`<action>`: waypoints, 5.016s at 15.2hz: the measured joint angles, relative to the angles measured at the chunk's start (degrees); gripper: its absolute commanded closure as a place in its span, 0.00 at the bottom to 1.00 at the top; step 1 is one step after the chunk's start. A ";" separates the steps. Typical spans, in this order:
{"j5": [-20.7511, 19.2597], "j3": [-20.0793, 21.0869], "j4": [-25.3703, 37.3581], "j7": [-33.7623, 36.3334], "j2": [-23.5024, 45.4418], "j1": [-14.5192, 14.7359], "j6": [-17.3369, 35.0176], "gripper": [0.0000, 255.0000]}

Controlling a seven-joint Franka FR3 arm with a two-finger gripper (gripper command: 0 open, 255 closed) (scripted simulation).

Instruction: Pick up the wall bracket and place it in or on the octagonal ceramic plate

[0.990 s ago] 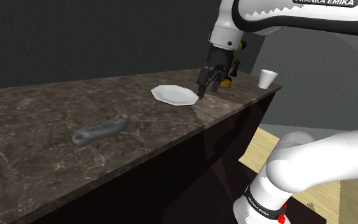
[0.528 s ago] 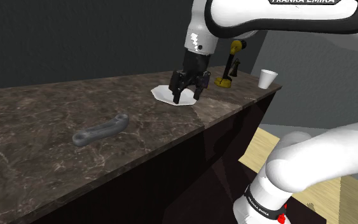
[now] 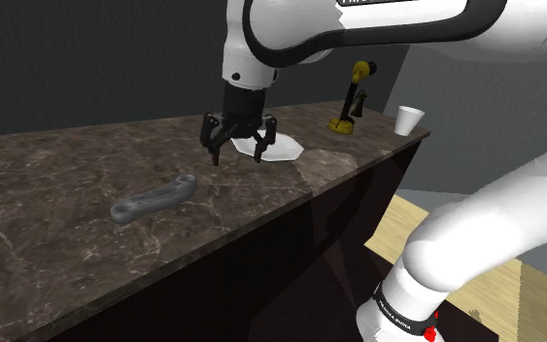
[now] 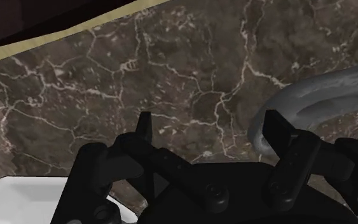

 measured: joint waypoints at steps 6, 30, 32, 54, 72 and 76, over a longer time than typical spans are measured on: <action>-5.81 8.18 10.09 17.39 14.12 -2.50 2.68 0.00; -13.31 11.64 13.33 29.81 25.89 -1.62 8.55 1.00; -13.31 11.64 13.33 29.81 25.89 -1.62 8.55 1.00; -10.72 9.80 22.60 25.27 22.06 -3.65 -3.65 1.00; -8.39 -5.17 16.66 -1.43 15.91 -14.78 -3.61 1.00; -9.16 -8.00 17.75 -6.30 17.09 -17.07 -3.75 1.00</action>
